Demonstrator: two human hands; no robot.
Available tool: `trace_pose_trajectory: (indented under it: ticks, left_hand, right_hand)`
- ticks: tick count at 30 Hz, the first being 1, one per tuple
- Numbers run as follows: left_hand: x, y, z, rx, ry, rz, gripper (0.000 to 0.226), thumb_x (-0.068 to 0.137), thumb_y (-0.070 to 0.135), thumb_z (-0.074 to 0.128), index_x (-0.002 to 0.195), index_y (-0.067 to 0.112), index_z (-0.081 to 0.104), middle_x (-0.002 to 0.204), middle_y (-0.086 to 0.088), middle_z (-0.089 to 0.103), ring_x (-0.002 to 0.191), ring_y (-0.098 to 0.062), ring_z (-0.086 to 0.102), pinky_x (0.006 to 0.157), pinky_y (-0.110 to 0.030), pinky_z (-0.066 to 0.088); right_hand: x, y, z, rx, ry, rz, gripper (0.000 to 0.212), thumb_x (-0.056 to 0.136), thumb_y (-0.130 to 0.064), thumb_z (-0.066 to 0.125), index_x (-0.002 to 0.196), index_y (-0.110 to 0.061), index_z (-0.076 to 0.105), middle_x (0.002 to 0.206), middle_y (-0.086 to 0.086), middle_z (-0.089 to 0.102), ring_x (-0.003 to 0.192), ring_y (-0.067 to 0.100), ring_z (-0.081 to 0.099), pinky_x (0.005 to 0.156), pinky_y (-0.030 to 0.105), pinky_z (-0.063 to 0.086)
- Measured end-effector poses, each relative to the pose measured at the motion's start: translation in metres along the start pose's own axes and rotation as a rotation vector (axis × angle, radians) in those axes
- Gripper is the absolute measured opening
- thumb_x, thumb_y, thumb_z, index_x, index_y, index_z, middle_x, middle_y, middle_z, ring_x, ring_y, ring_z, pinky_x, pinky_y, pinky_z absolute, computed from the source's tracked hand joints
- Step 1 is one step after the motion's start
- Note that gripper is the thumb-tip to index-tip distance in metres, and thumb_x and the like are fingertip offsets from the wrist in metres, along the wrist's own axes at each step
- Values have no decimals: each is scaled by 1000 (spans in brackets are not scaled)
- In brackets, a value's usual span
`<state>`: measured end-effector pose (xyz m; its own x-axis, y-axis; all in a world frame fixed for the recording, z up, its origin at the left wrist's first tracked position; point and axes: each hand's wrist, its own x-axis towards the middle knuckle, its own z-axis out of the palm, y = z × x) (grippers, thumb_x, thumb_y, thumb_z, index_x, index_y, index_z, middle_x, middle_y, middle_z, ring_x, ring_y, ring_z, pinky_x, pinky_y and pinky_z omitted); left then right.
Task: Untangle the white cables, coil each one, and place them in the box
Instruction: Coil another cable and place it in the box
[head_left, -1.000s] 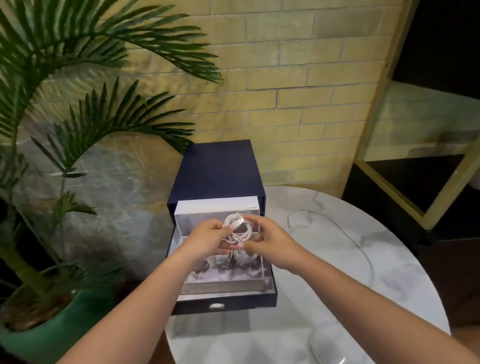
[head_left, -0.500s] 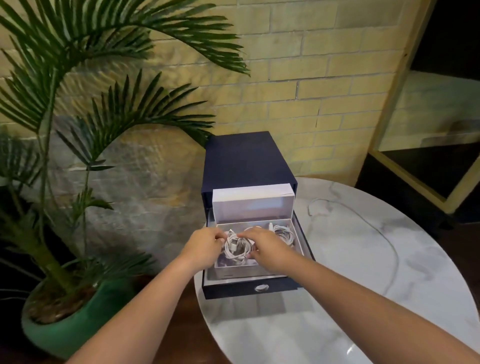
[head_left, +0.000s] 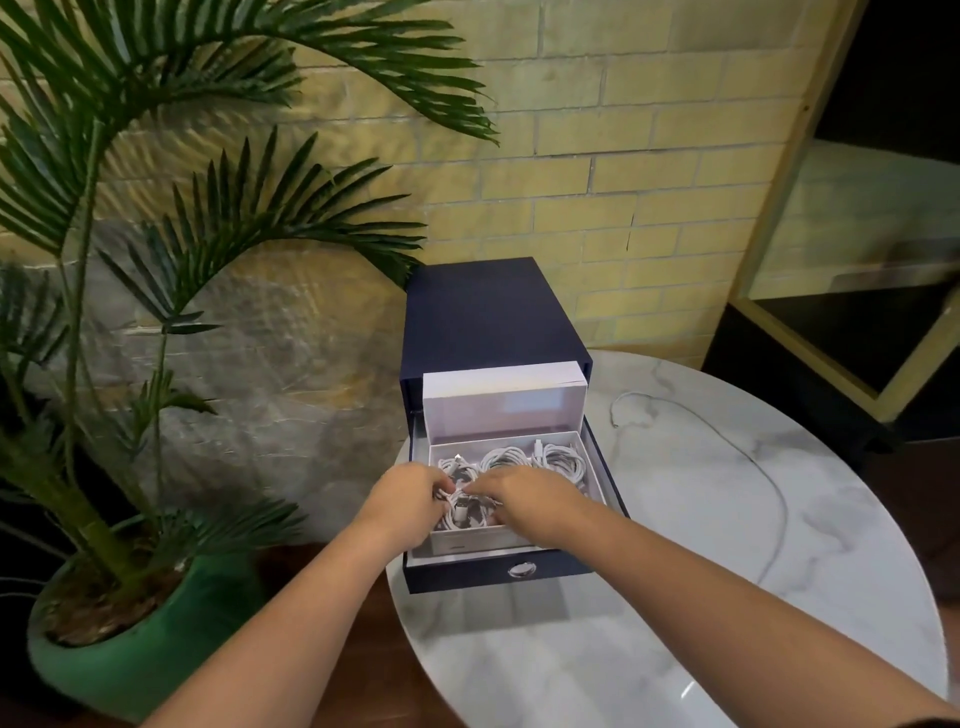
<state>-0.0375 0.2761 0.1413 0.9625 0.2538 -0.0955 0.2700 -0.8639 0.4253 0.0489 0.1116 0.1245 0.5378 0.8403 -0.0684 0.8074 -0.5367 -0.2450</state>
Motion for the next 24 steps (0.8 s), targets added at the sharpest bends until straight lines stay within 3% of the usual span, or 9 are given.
trace_pose_trajectory:
  ticks: [5, 12, 18, 21, 24]
  left_hand:
    - [0, 1, 4, 89, 44, 25, 25, 87, 17, 65, 109, 26, 70, 115, 2, 62, 97, -15, 60, 87, -29, 51]
    - [3, 4, 3, 120, 96, 22, 24, 90, 21, 57, 112, 26, 66, 118, 2, 61, 99, -17, 60, 81, -29, 51]
    - [8, 35, 3, 52, 180, 115, 23, 93, 26, 53, 113, 23, 64, 117, 5, 62, 96, -14, 59, 80, -26, 47]
    - [12, 64, 13, -35, 167, 204, 18, 93, 26, 55, 108, 25, 65, 112, 8, 63, 81, -9, 60, 77, -27, 49]
    - [15, 98, 31, -90, 128, 300, 17, 92, 23, 56, 104, 25, 67, 107, 10, 66, 79, -8, 54, 82, -28, 47]
  right_hand:
    - [-8, 12, -3, 17, 19, -31, 64, 81, 4, 49, 133, -32, 53, 137, -8, 54, 124, 17, 51, 94, 38, 48]
    - [-21, 26, -6, 198, 218, -42, 46, 86, -1, 53, 127, -21, 60, 134, -5, 57, 123, 14, 51, 103, 30, 41]
    - [-61, 57, -17, 363, 473, 57, 37, 87, -1, 55, 119, -20, 63, 117, -5, 61, 89, 8, 58, 83, 21, 47]
    - [-90, 83, -19, 368, 504, 190, 32, 92, -8, 56, 119, -23, 62, 113, -9, 59, 79, 7, 58, 80, 21, 48]
    - [-122, 117, -12, 352, 469, 312, 26, 94, -16, 57, 118, -23, 63, 111, -10, 59, 76, 4, 56, 76, 13, 43]
